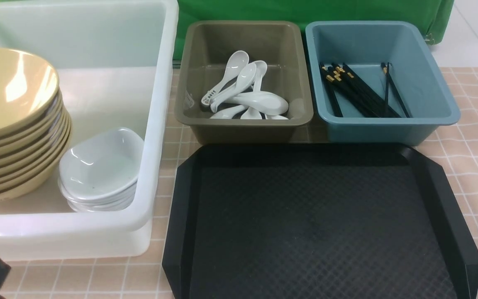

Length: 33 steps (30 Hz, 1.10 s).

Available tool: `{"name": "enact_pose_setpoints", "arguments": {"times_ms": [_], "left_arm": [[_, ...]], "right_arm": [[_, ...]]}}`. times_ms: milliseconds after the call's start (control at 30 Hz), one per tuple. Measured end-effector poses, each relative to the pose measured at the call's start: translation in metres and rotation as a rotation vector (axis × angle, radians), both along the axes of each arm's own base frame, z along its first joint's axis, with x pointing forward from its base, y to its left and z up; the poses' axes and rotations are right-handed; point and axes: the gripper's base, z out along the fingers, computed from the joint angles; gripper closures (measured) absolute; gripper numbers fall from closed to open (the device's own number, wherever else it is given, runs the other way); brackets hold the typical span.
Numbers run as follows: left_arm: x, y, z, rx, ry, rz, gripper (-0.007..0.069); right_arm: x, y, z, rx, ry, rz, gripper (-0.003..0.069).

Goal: On brown table put chopsticks spoon bowls plates into blue grey white boxes.

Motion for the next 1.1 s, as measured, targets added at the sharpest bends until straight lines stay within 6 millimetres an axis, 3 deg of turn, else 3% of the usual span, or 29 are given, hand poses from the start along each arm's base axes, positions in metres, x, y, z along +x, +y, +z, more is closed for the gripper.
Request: {"name": "enact_pose_setpoints", "arguments": {"times_ms": [67,133,167,200,233,267,433,567,700,933,1100], "left_arm": [[0.000,-0.001,-0.002,0.001,0.022,-0.015,0.0529],[0.000,-0.002,-0.003,0.001,0.031,-0.020,0.0529],[0.000,-0.003,-0.004,0.001,0.043,-0.028,0.0529],[0.000,-0.003,-0.004,0.001,0.047,-0.032,0.0529],[0.000,-0.003,-0.004,0.001,0.047,-0.032,0.0529],[0.000,-0.003,-0.005,0.002,0.054,-0.035,0.0529],[-0.001,-0.003,-0.005,0.004,0.058,-0.038,0.0529],[-0.001,-0.004,-0.005,0.004,0.060,-0.039,0.0529],[-0.001,-0.004,-0.006,0.004,0.061,-0.040,0.0529],[-0.001,-0.004,-0.006,0.004,0.063,-0.041,0.0529],[-0.001,-0.004,-0.006,0.004,0.063,-0.041,0.0529]], "right_arm": [[-0.034,-0.009,-0.023,-0.003,-0.059,0.012,0.0622],[-0.049,-0.015,-0.038,0.001,-0.084,0.013,0.0622],[-0.074,-0.023,-0.067,0.012,-0.141,0.013,0.0622],[-0.083,-0.027,-0.082,0.014,-0.158,0.012,0.0622],[-0.085,-0.027,-0.085,0.020,-0.175,0.012,0.0622],[-0.100,-0.033,-0.118,0.019,-0.229,0.008,0.0622],[-0.119,-0.044,-0.187,0.045,-0.322,-0.047,0.0622],[-0.128,-0.051,-0.213,0.097,-0.338,-0.073,0.0622],[-0.133,-0.054,-0.219,0.120,-0.360,-0.074,0.0621],[-0.127,-0.046,-0.243,-0.016,-0.117,-0.026,0.0621],[-0.126,-0.045,-0.250,-0.048,-0.052,-0.014,0.0620]]}}
